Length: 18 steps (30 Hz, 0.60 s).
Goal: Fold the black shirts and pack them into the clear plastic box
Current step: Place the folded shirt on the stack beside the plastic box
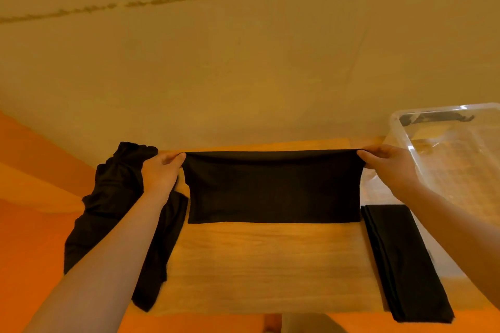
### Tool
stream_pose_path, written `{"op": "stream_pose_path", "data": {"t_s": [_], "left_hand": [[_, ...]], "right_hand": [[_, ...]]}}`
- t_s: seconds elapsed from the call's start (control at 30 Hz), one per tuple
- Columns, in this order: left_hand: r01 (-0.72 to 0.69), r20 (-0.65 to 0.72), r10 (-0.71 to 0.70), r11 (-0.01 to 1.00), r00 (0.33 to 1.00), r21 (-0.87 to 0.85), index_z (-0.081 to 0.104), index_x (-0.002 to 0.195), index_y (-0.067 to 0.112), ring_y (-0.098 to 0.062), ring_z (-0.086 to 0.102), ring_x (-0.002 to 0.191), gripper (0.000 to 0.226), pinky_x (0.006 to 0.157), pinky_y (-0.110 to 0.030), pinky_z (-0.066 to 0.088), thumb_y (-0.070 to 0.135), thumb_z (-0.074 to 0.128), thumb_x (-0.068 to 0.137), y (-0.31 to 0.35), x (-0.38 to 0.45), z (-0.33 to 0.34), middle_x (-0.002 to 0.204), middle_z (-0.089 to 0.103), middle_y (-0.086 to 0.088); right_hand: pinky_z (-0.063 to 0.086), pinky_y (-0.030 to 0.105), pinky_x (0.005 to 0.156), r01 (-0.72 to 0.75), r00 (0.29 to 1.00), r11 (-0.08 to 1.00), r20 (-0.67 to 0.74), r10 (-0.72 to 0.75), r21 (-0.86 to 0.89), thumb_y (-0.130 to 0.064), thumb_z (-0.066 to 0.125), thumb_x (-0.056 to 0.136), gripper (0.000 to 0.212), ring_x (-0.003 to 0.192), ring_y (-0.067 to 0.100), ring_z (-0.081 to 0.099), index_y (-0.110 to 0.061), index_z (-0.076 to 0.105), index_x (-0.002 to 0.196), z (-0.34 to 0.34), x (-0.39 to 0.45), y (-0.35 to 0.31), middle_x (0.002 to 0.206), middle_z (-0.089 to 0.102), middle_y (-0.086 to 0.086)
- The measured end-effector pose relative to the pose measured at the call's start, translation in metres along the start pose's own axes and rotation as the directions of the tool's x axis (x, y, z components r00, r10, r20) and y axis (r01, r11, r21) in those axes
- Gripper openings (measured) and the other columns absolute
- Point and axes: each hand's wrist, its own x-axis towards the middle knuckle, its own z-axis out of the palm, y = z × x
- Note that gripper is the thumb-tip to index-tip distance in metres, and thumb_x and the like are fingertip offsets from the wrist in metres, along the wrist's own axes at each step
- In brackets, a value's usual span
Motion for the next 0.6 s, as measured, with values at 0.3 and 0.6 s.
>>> {"op": "stream_pose_path", "data": {"t_s": [0.3,0.6], "left_hand": [[0.059,0.032,-0.060,0.998,0.998,0.037,0.071,0.106,0.016,-0.009,0.060,0.096,0.022,0.090,-0.026,0.046,0.030,0.066,0.090,0.025,-0.012,0.037,0.094,0.064,0.008],[-0.098,0.218,0.099,0.995,0.971,-0.017,0.070,0.095,0.029,0.012,0.061,0.083,0.009,0.069,-0.004,0.046,0.026,0.069,0.087,0.043,-0.128,0.083,0.084,0.068,0.019]], "right_hand": [[0.053,0.034,0.088,-0.112,0.989,0.994,0.100,0.110,0.018,-0.020,0.069,0.087,0.006,0.094,0.021,0.066,-0.016,0.071,0.090,0.028,0.015,-0.011,0.093,0.070,0.004],[0.049,0.024,0.077,-0.243,0.940,0.956,0.282,0.190,0.165,-0.025,0.068,0.084,0.011,0.089,0.007,0.067,-0.022,0.073,0.094,0.083,-0.075,-0.041,0.090,0.074,-0.006]]}}
